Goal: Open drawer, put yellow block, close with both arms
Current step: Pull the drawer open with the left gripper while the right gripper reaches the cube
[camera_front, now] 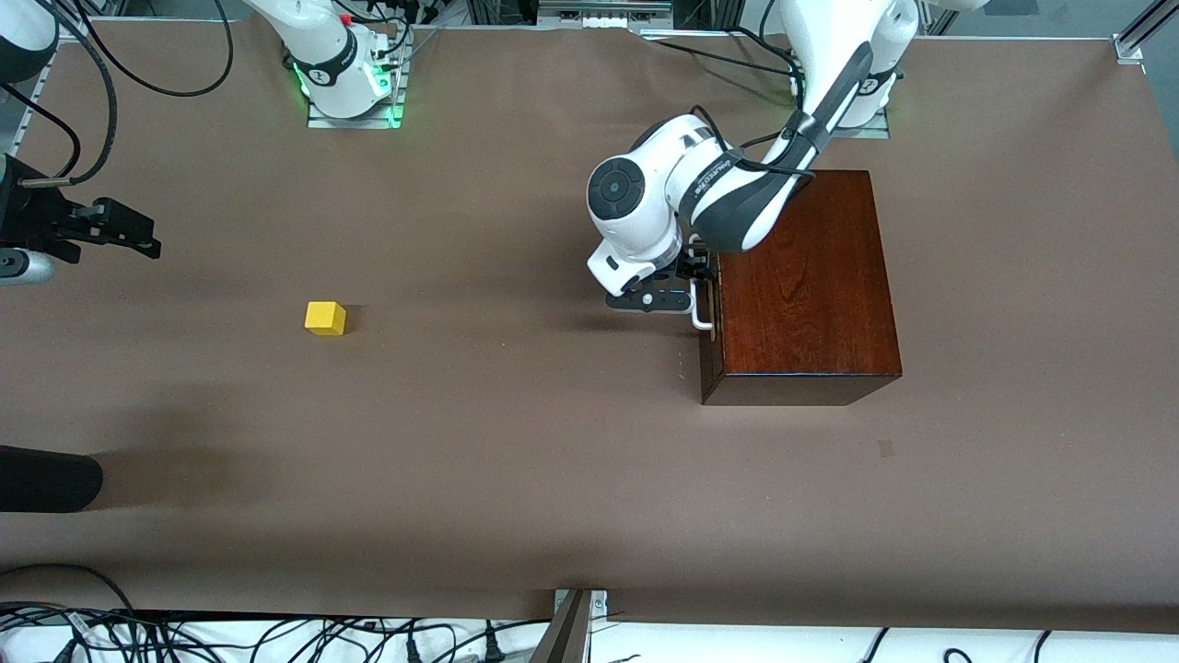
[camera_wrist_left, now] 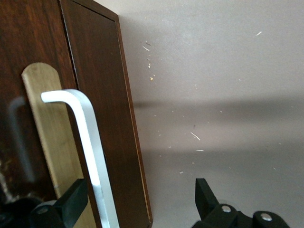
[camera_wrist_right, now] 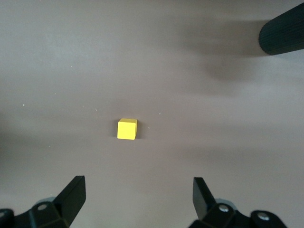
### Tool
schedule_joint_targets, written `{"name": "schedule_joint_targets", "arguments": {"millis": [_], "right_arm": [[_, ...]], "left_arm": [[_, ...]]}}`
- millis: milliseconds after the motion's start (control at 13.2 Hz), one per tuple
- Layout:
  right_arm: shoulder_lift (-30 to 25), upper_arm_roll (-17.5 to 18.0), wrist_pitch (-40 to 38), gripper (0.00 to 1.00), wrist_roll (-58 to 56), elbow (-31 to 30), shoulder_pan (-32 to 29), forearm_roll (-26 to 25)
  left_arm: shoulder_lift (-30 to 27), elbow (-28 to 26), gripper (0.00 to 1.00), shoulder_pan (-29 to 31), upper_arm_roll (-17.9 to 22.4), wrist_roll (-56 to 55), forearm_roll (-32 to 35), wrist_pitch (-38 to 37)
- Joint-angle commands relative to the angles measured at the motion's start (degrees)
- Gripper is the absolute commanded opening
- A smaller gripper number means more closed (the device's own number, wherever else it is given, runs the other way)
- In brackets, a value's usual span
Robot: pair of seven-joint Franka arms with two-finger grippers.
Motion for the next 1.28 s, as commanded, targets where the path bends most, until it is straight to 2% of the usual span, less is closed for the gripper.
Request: {"name": "schedule_joint_targets", "arguments": {"millis": [0, 302, 453, 680, 906, 1209], "right_arm": [[0.42, -0.04, -0.49, 1.00, -0.11, 2.63, -0.29, 0.30], [2.08, -0.04, -0.49, 1.00, -0.72, 2.10, -0.38, 0.47], [4.81, 0.05, -1.37, 1.00, -3.18, 2.10, 0.15, 0.21], [5.95, 0.40, 0.47, 1.00, -3.01, -1.05, 0.33, 0.64], [6.22, 0.58, 7.13, 1.00, -2.22, -7.54, 1.03, 0.82], [6.57, 0.58, 21.19, 1.00, -1.17, -19.75, 1.03, 1.17]], "left_arm": [[1.55, 0.30, 1.00, -1.28, 0.05, -2.05, 3.34, 1.25], [2.60, 0.30, 1.00, -1.72, 0.05, -2.14, 3.61, 1.34], [3.92, 0.47, 1.00, -3.56, 0.05, -3.10, 4.04, 1.69], [4.89, 0.65, 1.00, -4.53, -0.13, -5.57, 5.72, 4.93], [4.98, 0.83, 1.00, -4.62, -0.13, -5.74, 5.02, 9.32], [6.11, 1.00, 1.00, -5.67, -0.48, -9.25, 4.75, 15.30]]}}
